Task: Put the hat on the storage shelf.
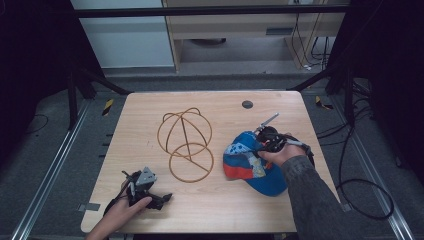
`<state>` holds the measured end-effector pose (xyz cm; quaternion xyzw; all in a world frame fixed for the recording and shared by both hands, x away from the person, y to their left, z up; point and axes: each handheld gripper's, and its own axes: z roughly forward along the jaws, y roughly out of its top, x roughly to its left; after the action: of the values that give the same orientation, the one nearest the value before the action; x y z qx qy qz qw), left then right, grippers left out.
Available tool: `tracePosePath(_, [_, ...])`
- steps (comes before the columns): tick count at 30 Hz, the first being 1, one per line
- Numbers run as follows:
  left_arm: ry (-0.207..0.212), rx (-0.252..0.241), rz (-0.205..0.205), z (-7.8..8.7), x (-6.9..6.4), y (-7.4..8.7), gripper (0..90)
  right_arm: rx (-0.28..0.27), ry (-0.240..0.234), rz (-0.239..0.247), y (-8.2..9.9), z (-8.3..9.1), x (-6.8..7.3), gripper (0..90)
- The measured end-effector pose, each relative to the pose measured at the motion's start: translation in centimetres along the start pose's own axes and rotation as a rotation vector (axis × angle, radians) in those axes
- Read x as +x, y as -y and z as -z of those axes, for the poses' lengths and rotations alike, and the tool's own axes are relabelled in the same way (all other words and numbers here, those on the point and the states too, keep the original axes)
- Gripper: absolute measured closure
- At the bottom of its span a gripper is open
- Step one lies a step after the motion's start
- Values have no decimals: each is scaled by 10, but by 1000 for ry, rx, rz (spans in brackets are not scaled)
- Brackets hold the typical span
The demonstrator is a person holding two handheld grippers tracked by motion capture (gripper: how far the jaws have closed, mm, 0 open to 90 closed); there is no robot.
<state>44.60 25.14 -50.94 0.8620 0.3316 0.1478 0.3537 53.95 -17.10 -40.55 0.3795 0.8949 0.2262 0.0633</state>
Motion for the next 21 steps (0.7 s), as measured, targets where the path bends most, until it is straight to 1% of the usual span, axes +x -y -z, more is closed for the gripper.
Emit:
tracePosePath(5, [1,0,-1,0,0,0,0,-20,-10,-7,2,7,-1,900])
tracePosePath(7, [1,0,-1,0,0,0,0,-38,-11,-13,4,15,-3,900])
tracePosePath(9, [1,0,-1,0,0,0,0,-43,-10,-9,4,17,-3,900])
tracePosePath(10, [1,0,-1,0,0,0,0,-49,-15,-16,5,20,-3,900])
tracePosePath(11, [1,0,-1,0,0,0,0,-59,-15,-18,5,25,-3,900])
tracePosePath(13, [1,0,-1,0,0,0,0,-67,-17,-12,5,28,-3,900])
tracePosePath(14, [1,0,-1,0,0,0,0,-78,-16,-6,4,33,-3,900])
tracePosePath(15, [1,0,-1,0,0,0,0,-80,-18,-10,4,35,-2,900])
tracePosePath(18, [1,0,-1,0,0,0,0,-96,-18,-1,3,42,-2,900])
tracePosePath(19, [1,-1,-1,0,0,0,0,-97,-18,-7,2,46,-1,900])
tracePosePath(20, [1,-2,1,0,0,0,0,-104,-11,0,1,49,-2,900])
tracePosePath(21, [1,-2,1,0,0,0,0,-104,-11,0,1,49,-2,900])
